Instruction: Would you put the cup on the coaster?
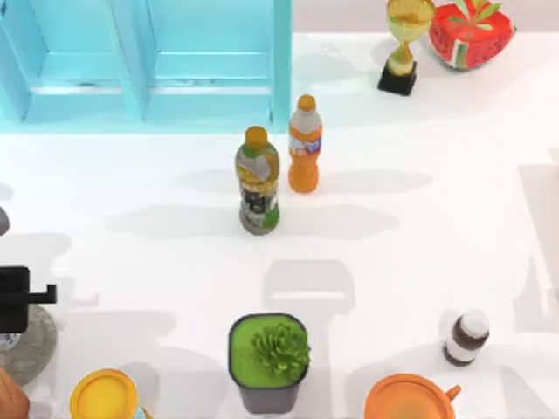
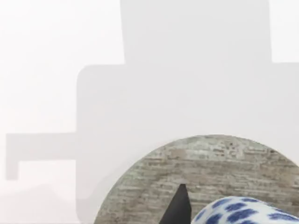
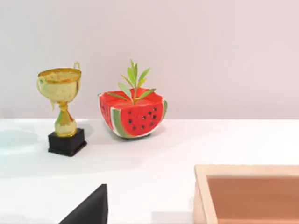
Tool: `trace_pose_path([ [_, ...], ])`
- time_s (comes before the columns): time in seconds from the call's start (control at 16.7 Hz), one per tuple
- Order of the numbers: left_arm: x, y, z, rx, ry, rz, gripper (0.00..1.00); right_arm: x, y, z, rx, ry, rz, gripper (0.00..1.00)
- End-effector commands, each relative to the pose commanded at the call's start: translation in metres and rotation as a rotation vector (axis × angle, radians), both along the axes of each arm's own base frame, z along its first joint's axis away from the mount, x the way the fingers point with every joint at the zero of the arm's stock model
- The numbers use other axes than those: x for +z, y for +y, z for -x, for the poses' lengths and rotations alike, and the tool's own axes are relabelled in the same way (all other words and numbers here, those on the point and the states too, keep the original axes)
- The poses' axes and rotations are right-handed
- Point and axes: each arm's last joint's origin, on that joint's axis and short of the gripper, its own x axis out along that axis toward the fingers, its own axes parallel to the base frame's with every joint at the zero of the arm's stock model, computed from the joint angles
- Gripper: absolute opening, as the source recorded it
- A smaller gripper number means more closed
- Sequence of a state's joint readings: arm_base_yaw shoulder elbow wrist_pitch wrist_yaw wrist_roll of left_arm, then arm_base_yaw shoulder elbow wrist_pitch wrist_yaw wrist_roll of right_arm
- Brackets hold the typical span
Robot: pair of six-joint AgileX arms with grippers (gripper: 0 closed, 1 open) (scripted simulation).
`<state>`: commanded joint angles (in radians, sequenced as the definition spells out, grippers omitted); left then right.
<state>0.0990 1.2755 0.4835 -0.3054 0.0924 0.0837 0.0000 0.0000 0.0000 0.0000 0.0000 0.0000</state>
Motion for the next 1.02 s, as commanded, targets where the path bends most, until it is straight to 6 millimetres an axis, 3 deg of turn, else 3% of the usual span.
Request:
trace_pose_path([
  [0.3,-0.0011,-0.0013,0.0006,-0.003,0.005,-0.002,0.00,0.0000,0.0000,0.0000,0.000,0.000,0.000,1.00],
  [1.02,-0.0011,-0.0013,0.0006,-0.003,0.005,-0.002,0.90,0.0000,0.0000,0.0000,0.000,0.000,0.000,1.00],
])
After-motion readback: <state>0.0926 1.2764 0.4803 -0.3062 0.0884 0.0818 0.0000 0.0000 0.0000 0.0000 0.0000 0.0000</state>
